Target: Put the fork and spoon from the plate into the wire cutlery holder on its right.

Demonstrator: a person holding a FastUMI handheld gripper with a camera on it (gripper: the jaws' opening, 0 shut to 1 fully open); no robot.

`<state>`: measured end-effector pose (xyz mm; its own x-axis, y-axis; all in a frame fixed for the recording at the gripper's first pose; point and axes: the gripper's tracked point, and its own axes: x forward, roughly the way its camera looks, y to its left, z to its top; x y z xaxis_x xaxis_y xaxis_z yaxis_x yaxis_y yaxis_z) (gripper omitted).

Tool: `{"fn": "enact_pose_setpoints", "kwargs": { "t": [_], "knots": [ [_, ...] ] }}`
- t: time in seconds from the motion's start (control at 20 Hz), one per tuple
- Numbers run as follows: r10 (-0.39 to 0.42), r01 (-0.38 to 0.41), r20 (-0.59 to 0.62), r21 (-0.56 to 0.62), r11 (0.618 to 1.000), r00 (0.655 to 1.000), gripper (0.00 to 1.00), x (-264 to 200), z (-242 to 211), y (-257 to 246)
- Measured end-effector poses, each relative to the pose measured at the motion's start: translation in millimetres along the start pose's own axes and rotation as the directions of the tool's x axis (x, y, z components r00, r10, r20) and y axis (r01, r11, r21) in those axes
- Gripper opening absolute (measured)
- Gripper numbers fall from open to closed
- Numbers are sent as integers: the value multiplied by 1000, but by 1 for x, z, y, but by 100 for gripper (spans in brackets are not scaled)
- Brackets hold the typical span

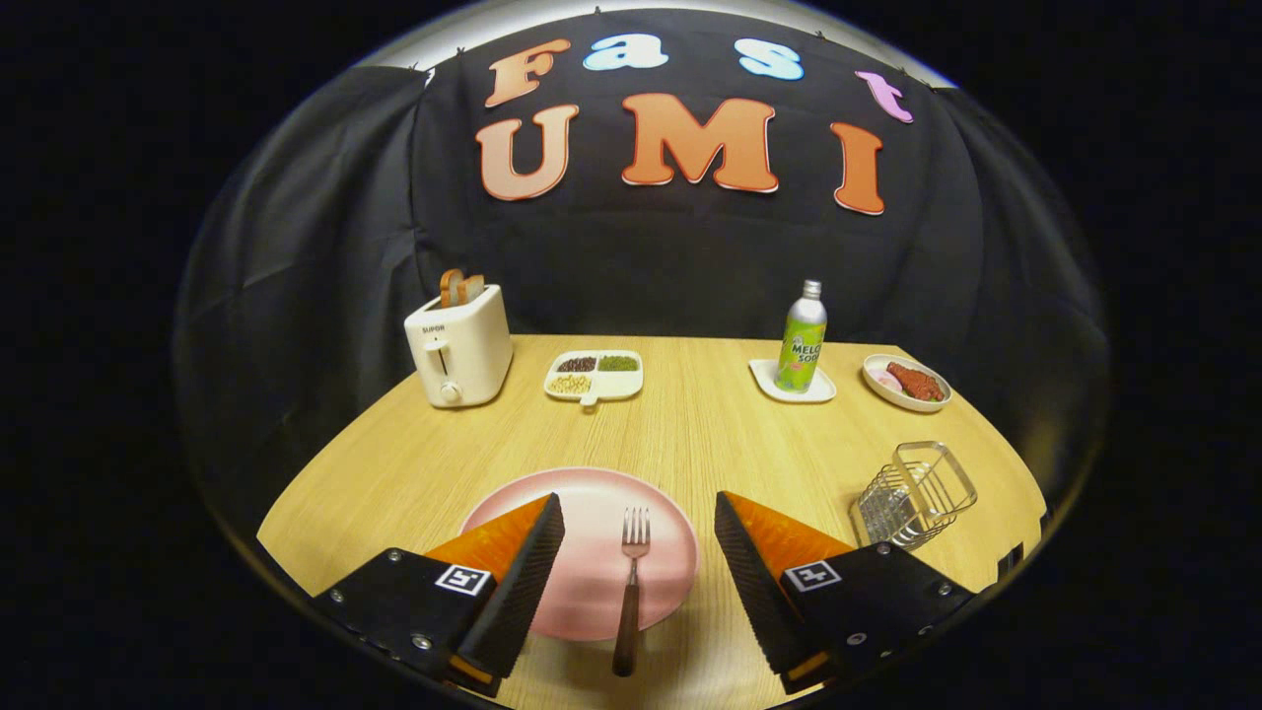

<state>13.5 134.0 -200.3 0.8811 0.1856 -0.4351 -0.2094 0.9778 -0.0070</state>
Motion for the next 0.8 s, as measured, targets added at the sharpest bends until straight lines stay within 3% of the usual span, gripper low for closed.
{"fn": "enact_pose_setpoints", "kwargs": {
  "t": [0.35, 0.6, 0.8],
  "knots": [
    [9, -13, -135, -25, 1000, 991, 74, 21, -48, 10],
    [-13, 5, -209, -39, 999, 978, 48, 33, -69, 8],
    [-30, 13, -242, -70, 997, 970, 36, 37, -79, 7]
  ]
}}
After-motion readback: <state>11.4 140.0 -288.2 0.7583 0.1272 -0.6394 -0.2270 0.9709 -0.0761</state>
